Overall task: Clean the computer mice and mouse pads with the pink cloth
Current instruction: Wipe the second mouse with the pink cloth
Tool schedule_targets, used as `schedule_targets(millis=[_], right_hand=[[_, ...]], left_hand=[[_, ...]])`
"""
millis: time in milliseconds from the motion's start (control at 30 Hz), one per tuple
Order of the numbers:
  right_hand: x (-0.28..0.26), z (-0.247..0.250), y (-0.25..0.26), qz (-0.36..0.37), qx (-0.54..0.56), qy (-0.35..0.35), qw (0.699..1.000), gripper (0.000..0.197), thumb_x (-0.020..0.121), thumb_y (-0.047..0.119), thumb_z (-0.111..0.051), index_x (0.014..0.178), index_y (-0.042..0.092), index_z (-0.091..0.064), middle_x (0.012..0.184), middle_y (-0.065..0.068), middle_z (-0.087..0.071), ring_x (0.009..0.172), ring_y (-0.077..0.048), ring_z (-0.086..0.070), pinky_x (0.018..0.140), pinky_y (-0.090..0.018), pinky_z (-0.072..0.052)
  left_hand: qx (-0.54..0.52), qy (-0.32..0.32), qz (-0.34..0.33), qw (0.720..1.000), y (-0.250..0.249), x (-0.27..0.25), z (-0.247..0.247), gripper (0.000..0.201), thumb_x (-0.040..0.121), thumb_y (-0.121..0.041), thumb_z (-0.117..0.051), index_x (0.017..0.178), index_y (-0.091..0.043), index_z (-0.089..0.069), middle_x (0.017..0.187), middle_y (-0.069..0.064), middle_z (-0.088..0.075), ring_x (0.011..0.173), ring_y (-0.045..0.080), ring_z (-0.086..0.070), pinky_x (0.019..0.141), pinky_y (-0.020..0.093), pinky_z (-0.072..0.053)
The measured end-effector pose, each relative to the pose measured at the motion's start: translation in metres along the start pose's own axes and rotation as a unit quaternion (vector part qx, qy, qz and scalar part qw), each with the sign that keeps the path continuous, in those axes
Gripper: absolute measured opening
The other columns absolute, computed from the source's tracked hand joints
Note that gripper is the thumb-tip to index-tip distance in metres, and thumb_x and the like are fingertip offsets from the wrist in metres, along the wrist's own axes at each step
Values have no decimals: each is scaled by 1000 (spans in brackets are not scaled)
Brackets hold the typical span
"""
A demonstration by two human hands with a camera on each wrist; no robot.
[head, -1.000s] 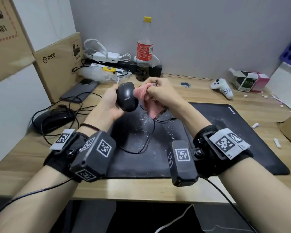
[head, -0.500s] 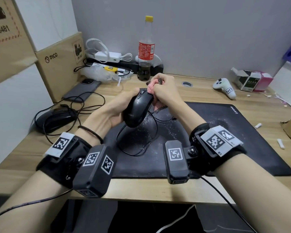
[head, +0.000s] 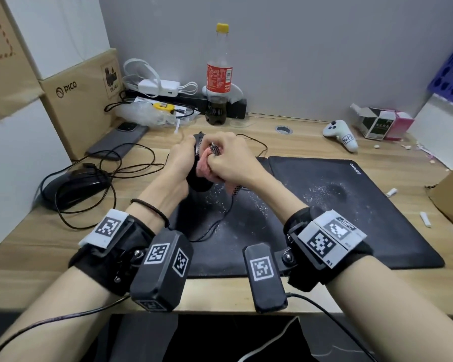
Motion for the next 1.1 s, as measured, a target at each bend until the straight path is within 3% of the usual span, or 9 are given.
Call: schedule_targets(millis=[133,200,300,467,633,733,833,967,1100], right_hand=[[14,22,-14,-18,49,-124,991,24,64,11,-39,63,24,-59,66,0,-66,63,-24,-63,57,-30,-50],[19,30,-27,-65,95,-141,983,27,64,6,-38,64,22,-59,62,-8,-66,52,-28,-62,48,-34,-49],[19,33,-37,-113,194,-127,966,28,67,-4,-40,64,16,-60,57,-4,-62,45,-15,-57,44,-21,-42],[14,11,-46,-124,235,-66,962,33,87,-6,-37,76,15,-61,70,0,-61,63,-12,-56,54,-23,-45],[1,-9,-36,-80,163,-7,983,28,84,-6,-40,74,14,-55,70,0,-55,69,-14,-50,60,-23,-38],[-2,-12,-33,-85,116,19,989,29,80,-5,-41,70,19,-55,65,4,-53,65,-12,-49,59,-23,-38],[2,2,-34,-131,156,-67,977,24,75,-4,-43,69,14,-58,57,6,-56,52,-1,-54,51,-15,-41],[9,25,-38,-173,207,-176,947,18,72,1,-49,71,18,-57,47,5,-58,40,-14,-56,49,-27,-44],[15,35,-31,-161,183,-239,940,9,70,20,-61,77,26,-59,77,6,-64,74,-19,-60,69,-38,-51]], left_hand=[[26,96,-30,995,-5,-8,-7,30,97,-35,-43,85,-15,-62,86,10,-62,75,21,-58,72,31,-45],[42,124,-50,990,-8,-12,-7,30,98,-35,-42,87,-14,-61,87,10,-61,77,21,-57,72,32,-43],[-6,155,-35,987,-11,-18,-10,34,100,-32,-41,88,-13,-66,84,7,-68,68,16,-62,67,27,-48],[-105,119,1,987,-13,-17,-10,30,98,-31,-42,91,-14,-65,72,2,-69,60,13,-64,54,19,-51],[-139,52,44,988,-16,-13,-2,33,94,-37,-43,74,-18,-61,60,-1,-62,56,16,-58,57,21,-44],[-153,22,59,986,-13,-10,3,30,93,-40,-46,79,-18,-61,67,1,-62,61,17,-59,62,23,-47],[-108,40,38,993,-10,-8,0,27,94,-35,-46,82,-17,-63,69,2,-63,55,15,-59,55,21,-46],[-37,108,9,993,-3,-13,-12,30,95,-33,-45,94,-12,-67,79,9,-68,65,22,-62,58,26,-48],[-76,102,-7,992,-5,-18,-23,34,98,-30,-42,94,-7,-67,79,13,-69,62,23,-65,53,27,-54]])
Point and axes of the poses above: each hand's wrist, its own x-axis towards the middle knuckle, its own z-axis out of the back of the hand, y = z × x, the point moved 7 cm from there along x, towards the middle knuckle
